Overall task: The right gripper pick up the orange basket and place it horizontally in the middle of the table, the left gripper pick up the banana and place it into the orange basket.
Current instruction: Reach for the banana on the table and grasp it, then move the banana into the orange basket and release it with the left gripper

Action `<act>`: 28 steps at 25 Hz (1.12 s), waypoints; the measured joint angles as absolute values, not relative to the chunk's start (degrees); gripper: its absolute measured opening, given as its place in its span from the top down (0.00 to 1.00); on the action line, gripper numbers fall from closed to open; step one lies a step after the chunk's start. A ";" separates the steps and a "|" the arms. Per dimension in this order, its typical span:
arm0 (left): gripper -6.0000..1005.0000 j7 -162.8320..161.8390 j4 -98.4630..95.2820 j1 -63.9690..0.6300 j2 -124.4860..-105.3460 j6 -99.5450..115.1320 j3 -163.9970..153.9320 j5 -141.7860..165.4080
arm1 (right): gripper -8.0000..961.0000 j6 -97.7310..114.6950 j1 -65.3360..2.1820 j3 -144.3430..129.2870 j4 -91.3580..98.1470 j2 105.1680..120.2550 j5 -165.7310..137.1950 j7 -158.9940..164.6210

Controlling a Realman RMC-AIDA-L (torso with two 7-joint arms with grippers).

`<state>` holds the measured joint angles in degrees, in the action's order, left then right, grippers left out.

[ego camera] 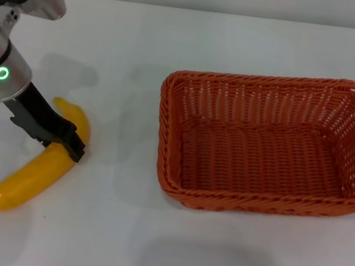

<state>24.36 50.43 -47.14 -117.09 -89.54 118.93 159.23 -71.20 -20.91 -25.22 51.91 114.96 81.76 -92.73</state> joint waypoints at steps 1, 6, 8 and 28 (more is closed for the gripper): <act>0.30 24.37 50.43 -47.21 -117.09 -89.42 118.92 159.24 | 0.09 -71.19 -20.92 -25.22 51.91 114.96 81.77 -92.73; 0.46 24.61 50.98 -47.26 -116.97 -88.95 119.00 159.29 | 0.09 -71.19 -20.92 -25.22 51.21 114.96 82.20 -92.72; 0.47 24.91 52.47 -47.18 -116.60 -89.01 119.65 159.00 | 0.09 -71.19 -20.92 -25.22 51.08 114.96 82.42 -92.70; 0.45 34.02 54.93 -75.35 -117.72 -98.31 117.20 149.68 | 0.09 -70.47 -25.17 -25.95 50.46 115.04 82.62 -93.53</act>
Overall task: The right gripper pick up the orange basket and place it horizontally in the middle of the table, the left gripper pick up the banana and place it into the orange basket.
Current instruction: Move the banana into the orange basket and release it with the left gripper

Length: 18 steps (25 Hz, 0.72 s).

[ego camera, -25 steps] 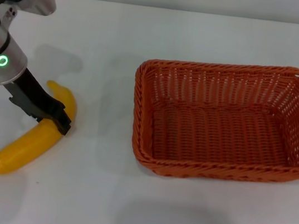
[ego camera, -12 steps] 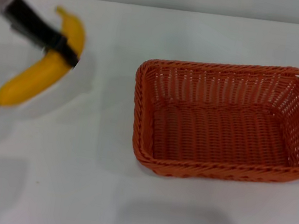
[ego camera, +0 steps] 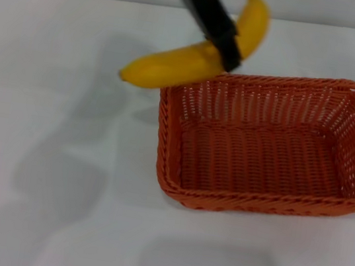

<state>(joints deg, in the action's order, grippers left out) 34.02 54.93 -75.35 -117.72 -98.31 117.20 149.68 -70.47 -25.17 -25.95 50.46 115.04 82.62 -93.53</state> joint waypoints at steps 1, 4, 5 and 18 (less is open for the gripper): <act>0.45 34.10 54.43 -76.33 -118.43 -97.28 115.76 149.73 | 0.09 -70.47 -25.45 -25.94 50.17 115.05 82.63 -93.55; 0.44 32.80 53.16 -77.98 -119.15 -92.84 110.24 147.37 | 0.09 -70.55 -25.96 -26.03 49.67 115.06 82.64 -93.57; 0.43 32.46 52.56 -78.37 -119.15 -91.70 109.12 146.41 | 0.09 -70.65 -26.03 -26.07 49.61 115.08 82.64 -93.58; 0.37 31.82 49.60 -79.44 -119.37 -87.51 102.23 137.51 | 0.09 -70.95 -25.15 -26.21 48.29 115.04 83.21 -94.36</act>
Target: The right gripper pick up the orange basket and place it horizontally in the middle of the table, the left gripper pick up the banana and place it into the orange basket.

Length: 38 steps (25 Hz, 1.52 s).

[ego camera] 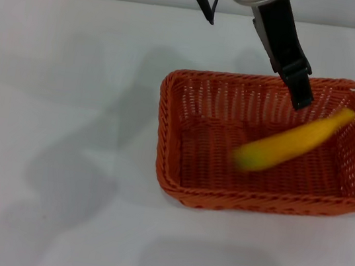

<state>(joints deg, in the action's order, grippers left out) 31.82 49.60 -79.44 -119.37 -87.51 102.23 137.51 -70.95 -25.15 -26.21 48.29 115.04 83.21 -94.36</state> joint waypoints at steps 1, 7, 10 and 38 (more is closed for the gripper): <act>0.37 32.02 50.02 -78.79 -119.32 -87.43 102.36 137.10 | 0.09 -70.96 -25.05 -26.20 48.31 115.00 83.23 -94.36; 0.22 32.58 58.86 -70.54 -119.08 -86.51 102.63 136.52 | 0.09 -71.39 -24.00 -25.62 48.78 114.81 83.36 -94.89; 0.16 32.96 66.54 -62.71 -118.99 -85.32 102.78 136.28 | 0.09 -71.65 -23.80 -25.31 48.84 114.83 83.41 -95.87; 0.11 101.42 60.02 -6.21 -119.43 -75.83 127.42 77.40 | 0.09 -76.54 -19.79 -25.13 32.85 114.92 101.76 -122.36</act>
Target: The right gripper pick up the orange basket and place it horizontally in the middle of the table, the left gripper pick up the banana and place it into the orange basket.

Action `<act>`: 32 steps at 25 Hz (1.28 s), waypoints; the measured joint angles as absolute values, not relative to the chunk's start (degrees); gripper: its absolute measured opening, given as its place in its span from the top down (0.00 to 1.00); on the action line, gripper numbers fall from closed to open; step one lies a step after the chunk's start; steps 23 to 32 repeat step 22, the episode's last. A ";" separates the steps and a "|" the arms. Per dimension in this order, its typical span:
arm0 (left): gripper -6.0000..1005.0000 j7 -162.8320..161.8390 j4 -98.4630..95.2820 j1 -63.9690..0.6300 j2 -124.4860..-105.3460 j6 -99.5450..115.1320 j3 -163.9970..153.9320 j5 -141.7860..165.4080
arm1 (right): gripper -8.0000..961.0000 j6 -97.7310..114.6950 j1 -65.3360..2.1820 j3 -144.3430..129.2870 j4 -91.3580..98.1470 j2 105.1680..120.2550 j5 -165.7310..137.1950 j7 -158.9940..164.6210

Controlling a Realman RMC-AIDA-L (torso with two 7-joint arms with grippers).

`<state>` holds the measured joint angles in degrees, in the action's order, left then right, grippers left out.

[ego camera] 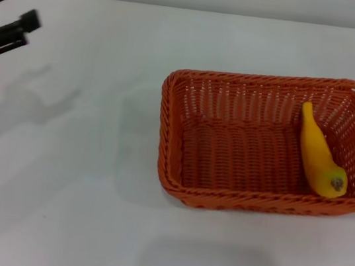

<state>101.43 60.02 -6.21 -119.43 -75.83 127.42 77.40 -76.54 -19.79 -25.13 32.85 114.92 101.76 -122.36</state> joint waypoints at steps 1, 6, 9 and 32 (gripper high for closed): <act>0.11 104.37 56.62 -6.14 -119.46 -76.90 129.39 76.01 | 0.09 -76.54 -19.79 -25.13 32.85 114.92 101.76 -122.36; 0.11 119.24 42.14 -6.01 -119.47 -81.66 135.65 67.71 | 0.09 -73.41 -19.74 -25.13 30.44 114.88 102.77 -124.18; 0.11 124.22 37.40 -5.65 -119.44 -83.56 138.09 64.32 | 0.09 -72.19 -19.81 -25.14 30.31 114.87 102.81 -124.18; 0.11 134.47 27.43 -3.60 -119.55 -86.23 138.98 48.15 | 0.09 -68.80 -19.46 -25.06 25.16 115.03 115.67 -131.40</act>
